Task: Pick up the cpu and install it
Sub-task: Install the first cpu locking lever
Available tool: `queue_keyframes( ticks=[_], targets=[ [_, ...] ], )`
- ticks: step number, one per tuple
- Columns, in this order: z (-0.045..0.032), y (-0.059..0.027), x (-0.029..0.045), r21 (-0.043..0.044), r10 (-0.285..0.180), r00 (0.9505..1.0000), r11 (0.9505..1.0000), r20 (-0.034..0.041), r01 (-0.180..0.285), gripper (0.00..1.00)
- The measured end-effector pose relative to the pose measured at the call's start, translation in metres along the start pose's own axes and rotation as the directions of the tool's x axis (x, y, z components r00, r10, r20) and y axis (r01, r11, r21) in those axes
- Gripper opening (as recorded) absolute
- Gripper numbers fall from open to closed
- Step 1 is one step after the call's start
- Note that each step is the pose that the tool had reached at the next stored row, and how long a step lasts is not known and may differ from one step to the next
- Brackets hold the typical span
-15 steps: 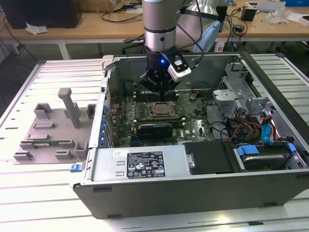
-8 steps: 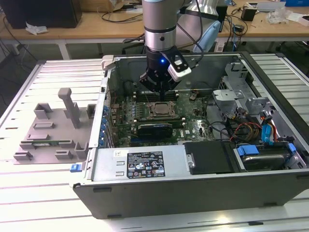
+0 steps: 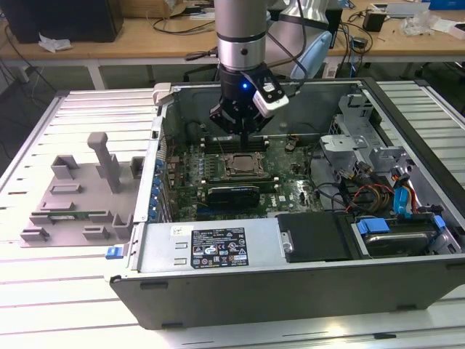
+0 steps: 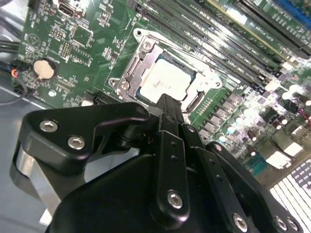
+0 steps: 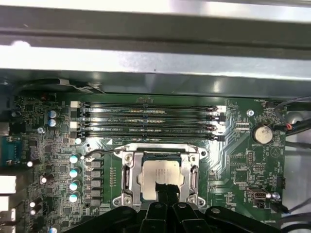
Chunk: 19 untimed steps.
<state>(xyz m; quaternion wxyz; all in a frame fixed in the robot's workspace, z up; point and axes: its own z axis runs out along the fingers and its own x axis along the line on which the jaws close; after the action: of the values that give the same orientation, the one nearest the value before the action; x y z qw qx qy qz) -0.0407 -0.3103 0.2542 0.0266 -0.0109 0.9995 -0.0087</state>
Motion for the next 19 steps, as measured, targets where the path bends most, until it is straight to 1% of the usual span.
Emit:
queue_keyframes(
  ticks=[1, 5, 6, 7, 8, 12, 14, 17, 19],
  targets=[
    [-0.0016, 0.0, -0.0001, 0.0, 0.0, 1.0, 1.0, 0.0, 0.0, 0.11],
    [-0.0016, 0.0, -0.0001, -0.0002, 0.0, 1.0, 1.0, -0.0005, 0.0, 0.11],
    [-0.0013, 0.0, -0.0002, -0.0001, 0.0, 1.0, 1.0, -0.0061, 0.0, 0.11],
    [-0.0006, -0.0001, -0.0001, -0.0006, 0.0, 0.9996, 1.0, -0.027, 0.0, 0.11],
    [-0.0005, 0.0, -0.0001, -0.0007, -0.001, 0.9994, 1.0, -0.0356, 0.001, 0.11],
    [-0.0001, 0.0, 0.001, -0.0007, -0.001, 0.9994, 1.0, -0.0356, 0.001, 0.11],
    [0.0003, 0.0001, 0.0041, -0.0006, -0.001, 0.9994, 1.0, -0.0356, 0.001, 0.11],
    [0.0007, 0.0003, 0.01, -0.0008, -0.001, 0.9994, 1.0, -0.0355, 0.001, 0.11],
    [0.0008, 0.0004, 0.0178, -0.0007, -0.001, 0.9994, 1.0, -0.0356, 0.001, 0.11]
  ],
)
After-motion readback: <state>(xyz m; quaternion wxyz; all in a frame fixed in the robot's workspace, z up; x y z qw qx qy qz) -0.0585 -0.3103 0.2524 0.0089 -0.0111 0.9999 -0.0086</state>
